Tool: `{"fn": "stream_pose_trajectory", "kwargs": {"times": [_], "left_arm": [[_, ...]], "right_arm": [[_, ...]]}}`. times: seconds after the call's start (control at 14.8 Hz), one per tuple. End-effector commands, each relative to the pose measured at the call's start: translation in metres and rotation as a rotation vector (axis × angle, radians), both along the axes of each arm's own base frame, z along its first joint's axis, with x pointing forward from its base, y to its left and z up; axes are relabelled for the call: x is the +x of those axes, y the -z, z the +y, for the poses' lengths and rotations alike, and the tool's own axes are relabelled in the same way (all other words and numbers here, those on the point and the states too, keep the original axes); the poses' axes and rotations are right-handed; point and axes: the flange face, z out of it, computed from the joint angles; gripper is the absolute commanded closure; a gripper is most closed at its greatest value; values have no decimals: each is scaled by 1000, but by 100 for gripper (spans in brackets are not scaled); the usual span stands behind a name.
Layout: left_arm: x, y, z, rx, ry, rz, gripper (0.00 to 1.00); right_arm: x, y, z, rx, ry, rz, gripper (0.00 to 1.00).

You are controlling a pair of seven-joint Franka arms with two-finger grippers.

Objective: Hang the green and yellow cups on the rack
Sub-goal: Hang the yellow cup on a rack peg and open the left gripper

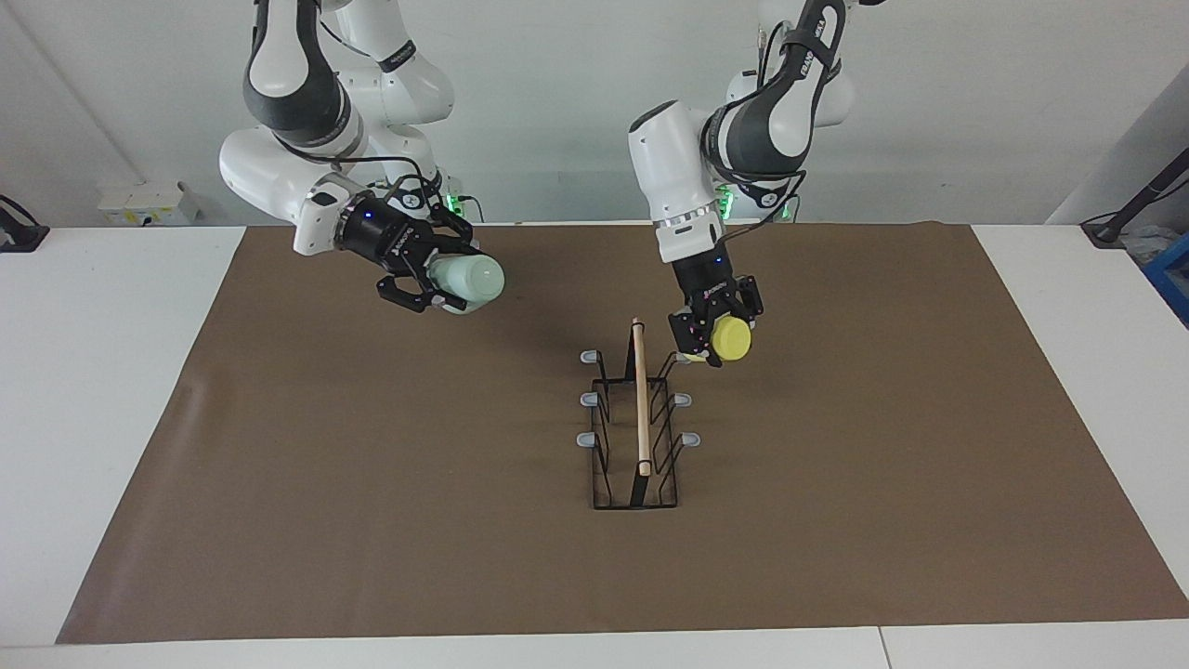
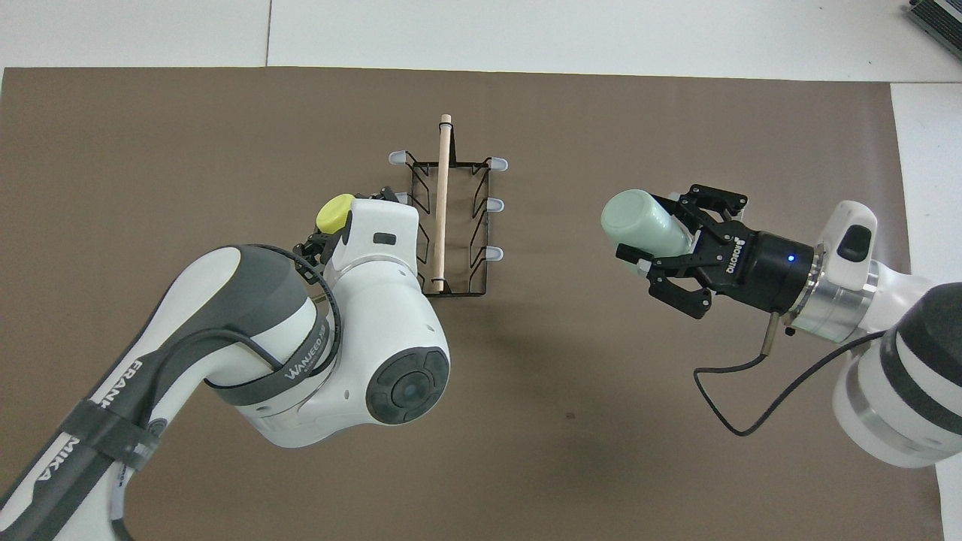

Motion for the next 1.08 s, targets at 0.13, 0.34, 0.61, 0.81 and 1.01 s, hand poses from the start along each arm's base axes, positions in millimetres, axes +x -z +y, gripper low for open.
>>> {"fn": "stream_pose_trajectory", "kwargs": {"times": [0.13,0.34,0.61,0.81,1.01], "left_arm": [[1,35,-17,63,-32,-60,100],[-4,39,-22,62,-22,-53,100],[-11,40,-28,72,-26,-46,0],[-11,27,-29,65,-26,-51,0],[2,3,-26,30,-42,-28,0]], "right_arm": [[-1,28,33,105,-26,-12,100],[-9,46,77,216,-7,-13,100],[-8,72,93,290,-12,-52,100],[-5,87,98,326,-18,-70,100],[-4,101,103,359,-14,-87,100]]}}
